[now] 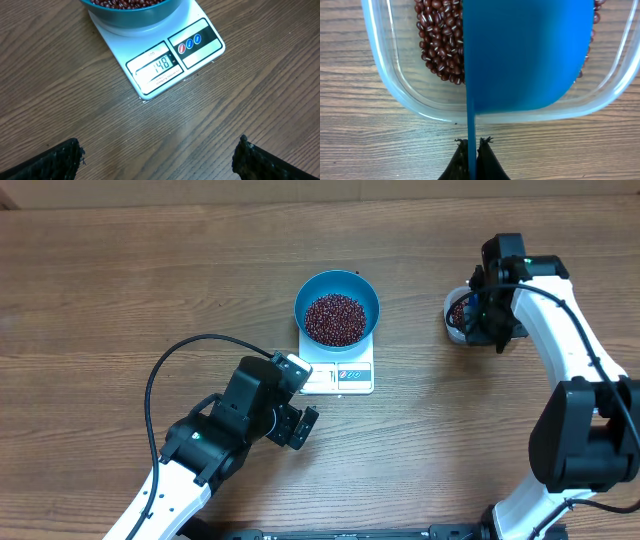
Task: Scoop item into bowl and weigh 150g on scale
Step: 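Lower the scoop into the tub and scoop beans with the right gripper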
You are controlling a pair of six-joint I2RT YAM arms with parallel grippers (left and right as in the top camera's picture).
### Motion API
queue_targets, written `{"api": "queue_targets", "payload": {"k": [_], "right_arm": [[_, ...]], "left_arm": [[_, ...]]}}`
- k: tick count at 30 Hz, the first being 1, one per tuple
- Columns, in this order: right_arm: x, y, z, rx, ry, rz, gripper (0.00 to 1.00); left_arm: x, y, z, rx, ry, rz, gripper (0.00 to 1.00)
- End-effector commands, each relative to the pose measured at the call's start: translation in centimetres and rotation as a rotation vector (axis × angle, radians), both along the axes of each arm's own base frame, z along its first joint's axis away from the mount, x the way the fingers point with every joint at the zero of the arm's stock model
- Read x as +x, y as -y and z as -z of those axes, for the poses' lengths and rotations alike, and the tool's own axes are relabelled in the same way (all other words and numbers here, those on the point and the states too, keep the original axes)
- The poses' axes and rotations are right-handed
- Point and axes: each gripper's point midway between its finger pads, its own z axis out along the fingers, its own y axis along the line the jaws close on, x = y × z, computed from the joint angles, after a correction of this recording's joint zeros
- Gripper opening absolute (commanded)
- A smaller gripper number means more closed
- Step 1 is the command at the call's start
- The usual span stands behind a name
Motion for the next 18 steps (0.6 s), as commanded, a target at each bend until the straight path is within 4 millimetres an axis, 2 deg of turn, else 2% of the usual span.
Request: {"api": "queue_targets", "payload": {"k": [1, 6, 13, 18], "right_arm": [[-0.3, -0.2, 0.4, -0.006, -0.019, -0.034, 0.04], [-0.1, -2.9, 0.6, 0.089, -0.021, -0.141, 0.04], [-0.2, -4.4, 0.6, 0.159, -0.018, -0.183, 0.04], [-0.1, -4.8, 0.5, 0.188, -0.014, -0.172, 0.04]], "left_arm": [[0.0, 0.0, 0.3, 0.015, 0.0, 0.01, 1.0], [0.0, 0.0, 0.3, 0.015, 0.0, 0.01, 1.0], [0.0, 0.0, 0.3, 0.015, 0.0, 0.01, 1.0], [0.0, 0.0, 0.3, 0.015, 0.0, 0.01, 0.99]]}}
